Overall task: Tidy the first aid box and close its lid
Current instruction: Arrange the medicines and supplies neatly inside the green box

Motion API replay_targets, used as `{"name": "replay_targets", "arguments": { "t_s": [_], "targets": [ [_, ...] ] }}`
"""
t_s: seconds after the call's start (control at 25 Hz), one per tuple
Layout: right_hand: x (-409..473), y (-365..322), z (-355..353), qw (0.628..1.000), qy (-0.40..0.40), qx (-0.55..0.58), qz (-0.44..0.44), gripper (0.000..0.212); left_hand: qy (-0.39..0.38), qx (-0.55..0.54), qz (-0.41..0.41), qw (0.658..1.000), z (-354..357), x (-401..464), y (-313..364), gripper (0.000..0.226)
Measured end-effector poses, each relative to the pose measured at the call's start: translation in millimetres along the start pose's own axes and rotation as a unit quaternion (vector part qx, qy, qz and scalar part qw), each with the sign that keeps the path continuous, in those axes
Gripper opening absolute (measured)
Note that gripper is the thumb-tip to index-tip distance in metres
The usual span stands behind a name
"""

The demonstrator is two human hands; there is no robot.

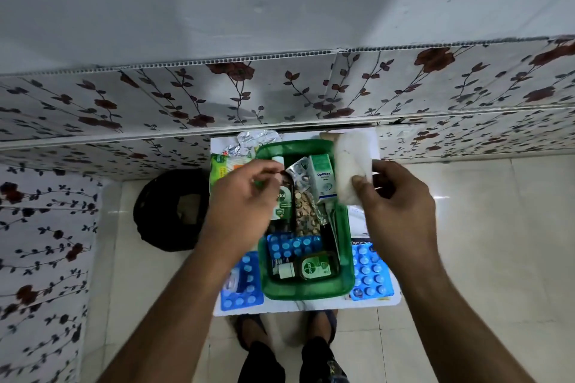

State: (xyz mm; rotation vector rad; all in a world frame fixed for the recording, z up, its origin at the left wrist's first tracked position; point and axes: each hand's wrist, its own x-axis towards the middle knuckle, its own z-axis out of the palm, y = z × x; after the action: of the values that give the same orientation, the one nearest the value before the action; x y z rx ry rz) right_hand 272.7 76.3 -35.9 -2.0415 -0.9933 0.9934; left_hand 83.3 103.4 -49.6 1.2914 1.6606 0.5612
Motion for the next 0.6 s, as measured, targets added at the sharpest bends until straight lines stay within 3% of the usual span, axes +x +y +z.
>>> {"name": "replay_targets", "arguments": {
  "t_s": [0.12,0.2,0.44,0.6],
  "targets": [
    [-12,-9,35,0.992,-0.063,-0.110,-0.029,0.026,0.110,-0.035,-0.050,0.992,-44,-4,-33,0.017],
    [-10,-7,58,0.975,-0.090,-0.199,-0.048,0.032,0.139,-0.026,-0.081,0.987,-59,-10,-53,0.020],
    [15,-12,91,0.890,-0.057,-0.420,-0.169,0.026,0.129,-0.035,-0.065,0.989,-66,0,-87,0.020],
    [10,-8,98,0.866,-0.088,-0.457,-0.181,0.026,0.108,-0.040,-0.064,0.991,-65,3,-102,0.022]
  ]
}}
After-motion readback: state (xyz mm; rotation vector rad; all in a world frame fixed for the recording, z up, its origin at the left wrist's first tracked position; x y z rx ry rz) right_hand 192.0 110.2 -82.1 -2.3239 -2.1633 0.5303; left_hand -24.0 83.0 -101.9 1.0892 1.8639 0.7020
